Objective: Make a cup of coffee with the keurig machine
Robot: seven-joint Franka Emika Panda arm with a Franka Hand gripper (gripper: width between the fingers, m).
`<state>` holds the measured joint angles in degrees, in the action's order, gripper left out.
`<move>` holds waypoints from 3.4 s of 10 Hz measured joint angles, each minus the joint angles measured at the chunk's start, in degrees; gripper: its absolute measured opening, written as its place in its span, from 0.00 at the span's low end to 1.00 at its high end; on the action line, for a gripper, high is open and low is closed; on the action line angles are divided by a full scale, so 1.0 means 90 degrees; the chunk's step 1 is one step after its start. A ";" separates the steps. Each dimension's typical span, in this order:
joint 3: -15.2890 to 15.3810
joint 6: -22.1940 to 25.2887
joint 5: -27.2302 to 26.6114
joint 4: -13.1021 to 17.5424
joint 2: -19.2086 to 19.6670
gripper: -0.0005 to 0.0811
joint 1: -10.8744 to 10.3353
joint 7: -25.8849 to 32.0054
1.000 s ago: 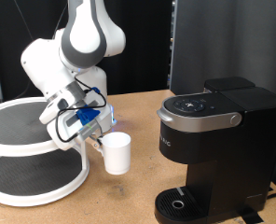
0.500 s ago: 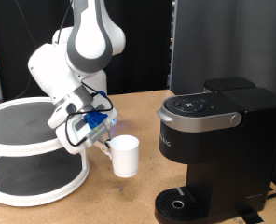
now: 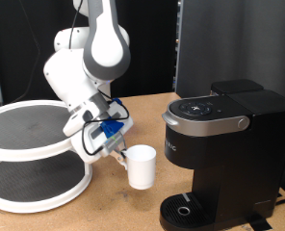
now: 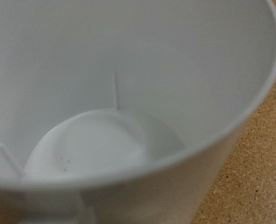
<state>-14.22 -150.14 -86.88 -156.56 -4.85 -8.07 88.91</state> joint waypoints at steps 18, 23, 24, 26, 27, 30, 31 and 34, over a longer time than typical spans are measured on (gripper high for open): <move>0.1090 -0.0416 -0.2298 0.1355 0.1599 0.09 -0.0322 0.1017; 0.1153 -0.0427 -0.2605 0.1492 0.1889 0.09 -0.0324 0.1266; 0.1158 -0.0426 -0.2605 0.1494 0.1911 0.09 -0.0324 0.1266; 0.1159 -0.0384 -0.2605 0.1483 0.1912 0.10 -0.0324 0.1287; 0.1159 -0.0353 -0.2605 0.1471 0.1912 0.31 -0.0324 0.1298; 0.1146 -0.0273 -0.2600 0.1356 0.1828 0.71 -0.0314 0.1298; 0.1136 -0.0267 -0.2581 0.1249 0.1710 0.71 -0.0288 0.1298; 0.1023 -0.0164 -0.1822 0.0707 0.1087 0.98 -0.0137 0.0775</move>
<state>-5.01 -151.62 -103.28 -150.20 4.93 -9.30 95.88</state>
